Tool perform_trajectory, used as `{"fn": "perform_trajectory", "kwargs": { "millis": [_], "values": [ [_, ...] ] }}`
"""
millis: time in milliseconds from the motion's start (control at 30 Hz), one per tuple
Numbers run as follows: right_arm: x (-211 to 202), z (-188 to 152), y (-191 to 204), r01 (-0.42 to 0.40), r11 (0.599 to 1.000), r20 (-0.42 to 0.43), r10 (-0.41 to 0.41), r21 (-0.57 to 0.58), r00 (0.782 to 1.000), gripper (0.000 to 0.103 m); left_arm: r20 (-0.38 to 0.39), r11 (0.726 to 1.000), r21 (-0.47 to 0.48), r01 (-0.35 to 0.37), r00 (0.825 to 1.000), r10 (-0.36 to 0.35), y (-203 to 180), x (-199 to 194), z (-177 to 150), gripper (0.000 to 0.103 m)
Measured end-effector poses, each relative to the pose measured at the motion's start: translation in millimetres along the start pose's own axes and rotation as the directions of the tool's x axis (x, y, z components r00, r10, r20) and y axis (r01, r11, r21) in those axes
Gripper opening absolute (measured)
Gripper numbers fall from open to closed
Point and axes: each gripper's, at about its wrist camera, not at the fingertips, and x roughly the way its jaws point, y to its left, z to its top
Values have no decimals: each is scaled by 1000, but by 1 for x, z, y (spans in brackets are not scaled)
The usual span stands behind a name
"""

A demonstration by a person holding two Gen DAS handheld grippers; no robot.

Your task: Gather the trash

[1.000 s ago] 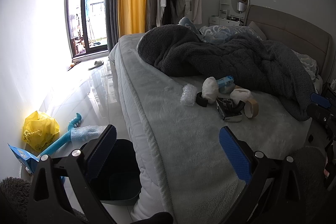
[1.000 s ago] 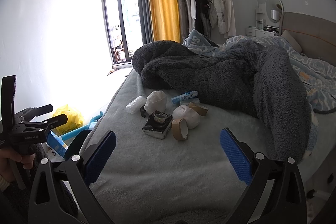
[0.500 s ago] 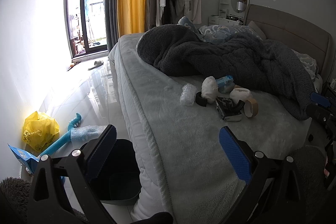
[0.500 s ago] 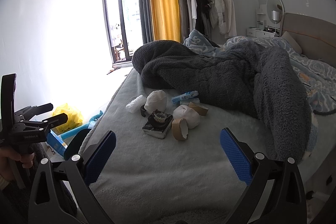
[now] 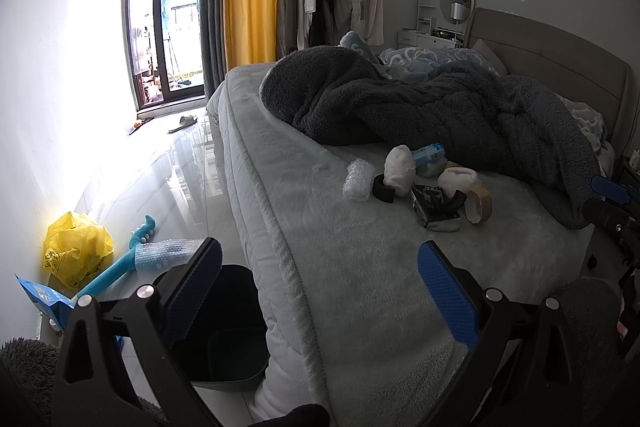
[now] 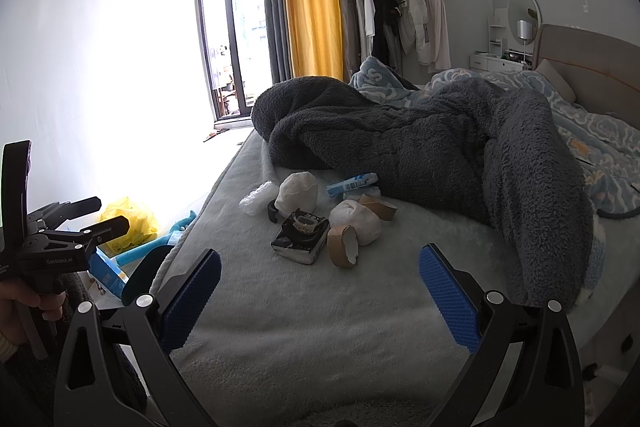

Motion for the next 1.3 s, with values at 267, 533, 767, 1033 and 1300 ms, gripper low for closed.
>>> {"fn": "perform_trajectory", "kwargs": {
  "millis": [267, 533, 767, 1033, 1300],
  "values": [
    [0, 0, 0, 1, 1000, -1, -1, -1, 1000, 100, 0, 1000, 1, 0, 1000, 0, 0, 0, 0, 100],
    [0, 1, 1, 2, 1000, -2, -2, -2, 1000, 100, -1, 1000, 1, 0, 1000, 0, 0, 0, 0, 100],
    [-3, -1, -1, 2, 1000, -6, -2, 9, 1000, 100, 14, 1000, -14, -1, 1000, 1, -3, -1, 0, 100],
    [13, 2, -12, -13, 999, -48, 16, 51, 999, 100, 27, 999, -7, 53, 998, -53, -3, 1, -1, 100],
    [43, 6, -8, -27, 1000, -116, 27, 5, 993, 90, 20, 995, 19, 101, 995, -102, -9, 13, 5, 100]
  ]
}}
